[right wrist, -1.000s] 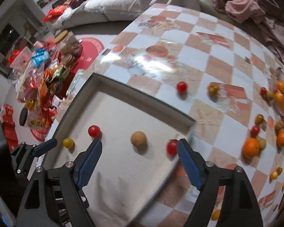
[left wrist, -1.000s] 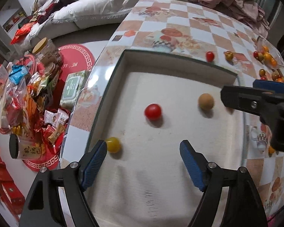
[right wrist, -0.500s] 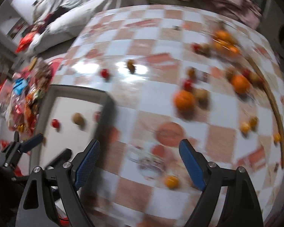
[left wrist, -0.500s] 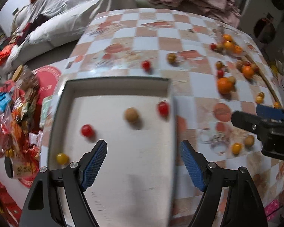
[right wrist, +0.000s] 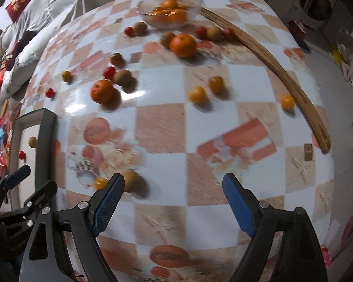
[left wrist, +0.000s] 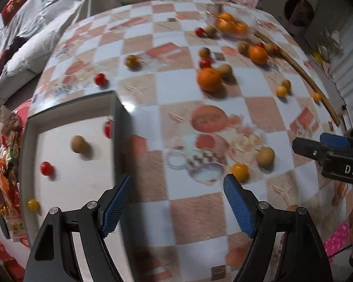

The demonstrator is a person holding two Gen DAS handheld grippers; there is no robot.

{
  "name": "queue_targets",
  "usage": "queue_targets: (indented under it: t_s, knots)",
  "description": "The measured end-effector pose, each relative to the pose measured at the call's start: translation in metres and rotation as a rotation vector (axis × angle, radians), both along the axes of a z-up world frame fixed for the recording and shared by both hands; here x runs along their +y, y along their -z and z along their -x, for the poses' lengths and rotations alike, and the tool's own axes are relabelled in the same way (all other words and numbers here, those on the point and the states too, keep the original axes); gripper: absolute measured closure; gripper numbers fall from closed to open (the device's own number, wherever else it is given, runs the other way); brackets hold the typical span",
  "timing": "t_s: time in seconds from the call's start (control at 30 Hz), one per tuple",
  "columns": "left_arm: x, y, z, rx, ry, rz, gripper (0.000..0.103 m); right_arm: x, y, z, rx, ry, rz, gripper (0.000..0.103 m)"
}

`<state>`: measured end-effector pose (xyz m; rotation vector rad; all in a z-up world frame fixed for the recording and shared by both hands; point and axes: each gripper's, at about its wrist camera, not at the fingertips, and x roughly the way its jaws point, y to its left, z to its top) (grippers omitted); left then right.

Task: Organize fruits
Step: 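Move both tools back over the table toward two orange cherry tomatoes, then close the left tool on an orange tomato while the right tool grasps another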

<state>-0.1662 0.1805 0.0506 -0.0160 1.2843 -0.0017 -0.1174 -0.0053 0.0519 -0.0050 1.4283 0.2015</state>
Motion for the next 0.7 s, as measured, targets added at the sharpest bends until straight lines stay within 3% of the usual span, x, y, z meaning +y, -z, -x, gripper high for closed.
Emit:
queue_targets:
  t_s: [0.27, 0.57, 0.7]
  knots:
    - [-0.031, 0.018, -0.001, 0.0, 0.044, 0.017, 0.023, -0.017, 0.011, -0.006, 0.011, 0.015, 0.0, 0.015]
    - [-0.041, 0.038, -0.009, 0.011, 0.015, 0.011, 0.023, -0.012, 0.034, -0.04, -0.031, -0.019, 0.026, 0.016]
    - [-0.045, 0.04, -0.015, 0.006, -0.002, 0.009, 0.024, -0.005, 0.035, -0.057, -0.061, -0.035, 0.036, 0.028]
